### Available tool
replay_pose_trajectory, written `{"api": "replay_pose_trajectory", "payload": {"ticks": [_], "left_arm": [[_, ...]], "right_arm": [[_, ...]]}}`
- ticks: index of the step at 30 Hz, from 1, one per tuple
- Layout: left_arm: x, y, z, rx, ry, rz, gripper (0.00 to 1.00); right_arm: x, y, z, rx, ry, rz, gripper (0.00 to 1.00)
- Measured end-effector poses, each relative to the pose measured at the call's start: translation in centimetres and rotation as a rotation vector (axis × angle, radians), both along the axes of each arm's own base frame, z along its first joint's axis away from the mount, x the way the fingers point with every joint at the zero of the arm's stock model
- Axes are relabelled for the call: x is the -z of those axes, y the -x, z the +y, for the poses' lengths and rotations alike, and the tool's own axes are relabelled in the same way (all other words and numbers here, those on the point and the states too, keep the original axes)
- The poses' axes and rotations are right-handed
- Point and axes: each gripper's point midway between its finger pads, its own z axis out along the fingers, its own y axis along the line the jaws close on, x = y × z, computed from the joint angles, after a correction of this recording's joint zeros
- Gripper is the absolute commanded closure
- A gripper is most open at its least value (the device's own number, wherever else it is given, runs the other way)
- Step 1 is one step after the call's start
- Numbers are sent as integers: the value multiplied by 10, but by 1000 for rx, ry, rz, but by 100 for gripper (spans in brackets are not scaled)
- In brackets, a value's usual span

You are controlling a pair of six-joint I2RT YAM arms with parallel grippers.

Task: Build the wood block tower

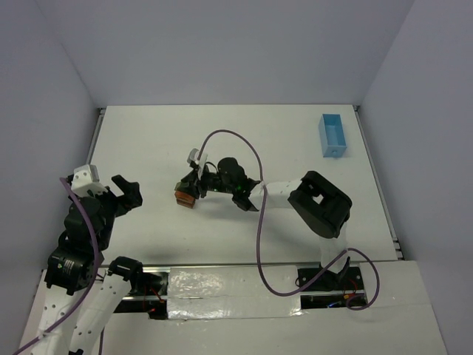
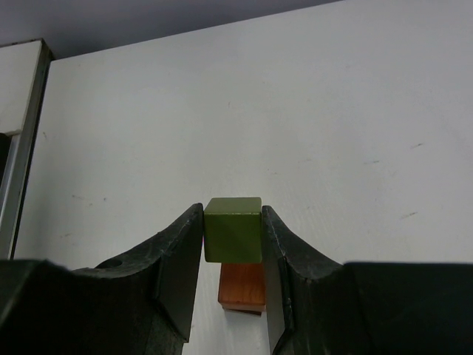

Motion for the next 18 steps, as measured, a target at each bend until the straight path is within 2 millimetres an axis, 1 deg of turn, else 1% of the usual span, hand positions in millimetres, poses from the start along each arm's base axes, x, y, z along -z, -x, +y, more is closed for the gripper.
{"api": "replay_pose_trajectory", "payload": {"ticks": [2, 9, 18], "left_arm": [[0, 0, 0, 2, 0, 1, 1], [0, 0, -1, 8, 2, -1, 0], [2, -2, -2, 9, 0, 10, 0]], "right_arm": [[5, 1, -1, 0, 6, 11, 81], [12, 3, -5, 4, 14, 28, 80], [14, 0, -8, 11, 12, 29, 78]]}}
